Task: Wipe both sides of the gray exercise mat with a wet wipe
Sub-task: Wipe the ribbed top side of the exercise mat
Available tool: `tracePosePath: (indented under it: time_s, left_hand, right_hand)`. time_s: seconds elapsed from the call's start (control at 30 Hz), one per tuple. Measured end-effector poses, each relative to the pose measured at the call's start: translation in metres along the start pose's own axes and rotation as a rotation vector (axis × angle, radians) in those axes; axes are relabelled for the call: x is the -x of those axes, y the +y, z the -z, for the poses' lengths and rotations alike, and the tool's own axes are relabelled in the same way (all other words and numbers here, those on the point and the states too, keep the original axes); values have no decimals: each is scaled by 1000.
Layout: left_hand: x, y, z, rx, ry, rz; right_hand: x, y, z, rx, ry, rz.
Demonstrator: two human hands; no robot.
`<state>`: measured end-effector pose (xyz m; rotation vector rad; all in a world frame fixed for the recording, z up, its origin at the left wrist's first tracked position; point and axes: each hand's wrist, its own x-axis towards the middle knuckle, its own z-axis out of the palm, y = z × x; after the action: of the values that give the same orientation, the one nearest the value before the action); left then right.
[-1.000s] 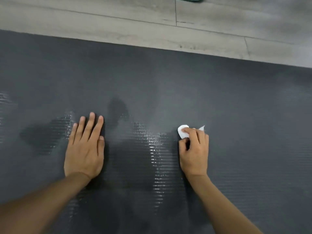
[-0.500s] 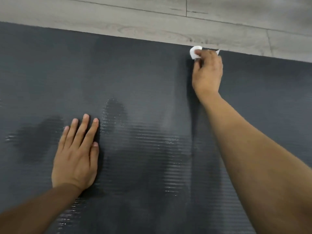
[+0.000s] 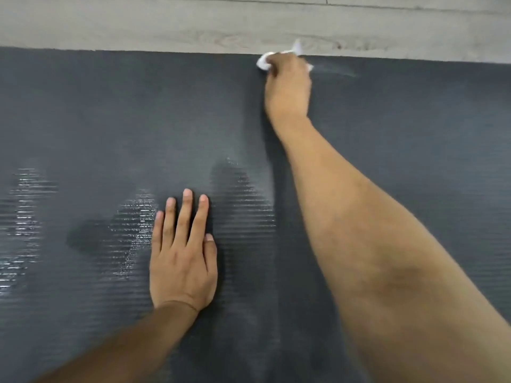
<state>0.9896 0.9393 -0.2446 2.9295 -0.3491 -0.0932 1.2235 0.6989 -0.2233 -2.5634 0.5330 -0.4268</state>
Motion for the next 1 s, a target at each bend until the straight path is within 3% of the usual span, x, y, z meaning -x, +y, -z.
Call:
tracePosePath:
  time_s: [0.1,0.17,0.2,0.27,0.37,0.43,0.5,0.57,0.7,0.8,0.87,1.0]
  left_hand:
    - [-1,-2,-1,19,-4,-4]
    - [0,-3,0,31,-1,-7]
    - [-1,-3,0,31,-2,-11]
    - [-2,-2,1,33,-1,-7]
    - [0,-1,1,38,-5,0]
    - [0,0,0,28,-4,-4]
    - [0,-1,0,25,-3,-5]
    - [0,-1,0,20,-6,-5]
    - [0,-2,-1,30,6,-7]
    - [0,-2,-1,32,9,-12]
    - [0,-2,-1,30,9,-9]
    - [0,-1,1,24,12,-16]
  right_hand:
    - [40,-82,-45,43,-204,344]
    - [40,-85,-46,77,-318,459]
    - [30,-70,-39,83,-300,455]
    - [7,-14,-16,116,-164,322]
    - [-15,78,47,212,58,-76]
    - [-25,103,72,168,116,-315]
    - [-34,89,63,187,136,-381]
    - [-27,40,30,135,24,-280]
    - [29,-88,-43,95,-360,338]
    - [41,-97,-40,165,-431,523]
    - [29,-55,-17,163,-342,481]
    - [3,83,68,287,-62,-54]
